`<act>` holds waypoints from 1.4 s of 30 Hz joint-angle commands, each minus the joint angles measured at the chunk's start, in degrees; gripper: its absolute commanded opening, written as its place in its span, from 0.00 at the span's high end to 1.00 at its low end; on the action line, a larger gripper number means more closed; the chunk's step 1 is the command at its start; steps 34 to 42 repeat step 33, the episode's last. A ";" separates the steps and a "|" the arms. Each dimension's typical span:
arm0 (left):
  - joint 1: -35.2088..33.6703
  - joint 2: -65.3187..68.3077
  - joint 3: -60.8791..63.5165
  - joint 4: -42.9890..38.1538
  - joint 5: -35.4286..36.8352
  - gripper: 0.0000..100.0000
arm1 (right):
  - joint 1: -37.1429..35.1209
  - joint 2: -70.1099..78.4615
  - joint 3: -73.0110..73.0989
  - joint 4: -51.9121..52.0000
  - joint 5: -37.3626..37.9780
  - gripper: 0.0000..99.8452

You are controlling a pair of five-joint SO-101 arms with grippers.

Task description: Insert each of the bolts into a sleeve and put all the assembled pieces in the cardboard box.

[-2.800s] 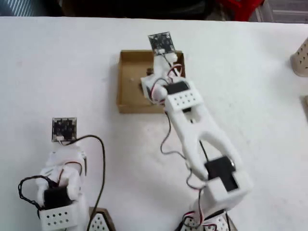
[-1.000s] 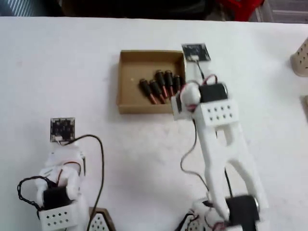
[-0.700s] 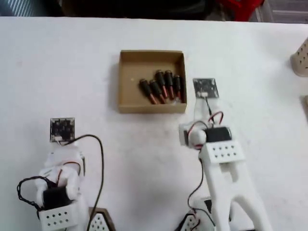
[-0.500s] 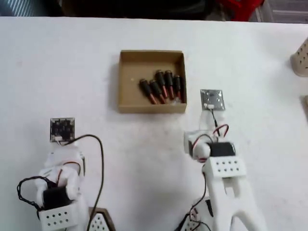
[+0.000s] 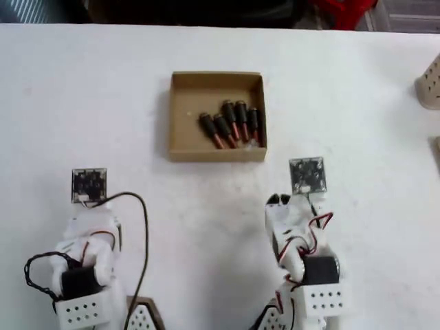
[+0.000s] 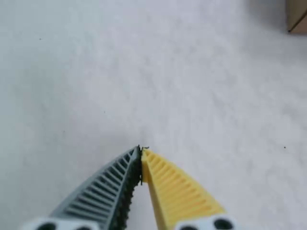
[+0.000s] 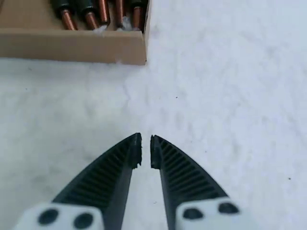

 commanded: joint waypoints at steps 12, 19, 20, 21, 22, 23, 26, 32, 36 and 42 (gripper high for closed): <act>-0.57 -0.31 0.00 0.35 -0.35 0.98 | -1.89 -15.16 6.33 22.46 8.88 0.98; -0.57 -0.31 0.00 0.35 -0.35 0.98 | -3.03 -15.16 7.65 21.85 8.88 0.98; -0.57 -0.31 0.00 0.35 -0.35 0.98 | -3.03 -15.16 7.65 21.85 8.88 0.98; -0.57 -0.31 0.00 0.35 -0.35 0.98 | -3.03 -15.16 7.65 21.85 8.88 0.98; -0.57 -0.31 0.00 0.35 -0.35 0.98 | -3.03 -15.16 7.65 21.85 8.88 0.98; -0.57 -0.31 0.00 0.35 -0.35 0.98 | -3.03 -15.16 7.65 21.85 8.88 0.98; -0.57 -0.31 0.00 0.35 -0.35 0.98 | -3.03 -15.16 7.65 21.85 8.88 0.98; -0.57 -0.31 0.00 0.35 -0.35 0.98 | -3.03 -15.16 7.65 21.85 8.88 0.98; -0.57 -0.31 0.00 0.35 -0.35 0.98 | -3.03 -15.16 7.65 21.85 8.88 0.98; -0.57 -0.31 0.00 0.35 -0.35 0.98 | -3.03 -15.16 7.65 21.85 8.88 0.98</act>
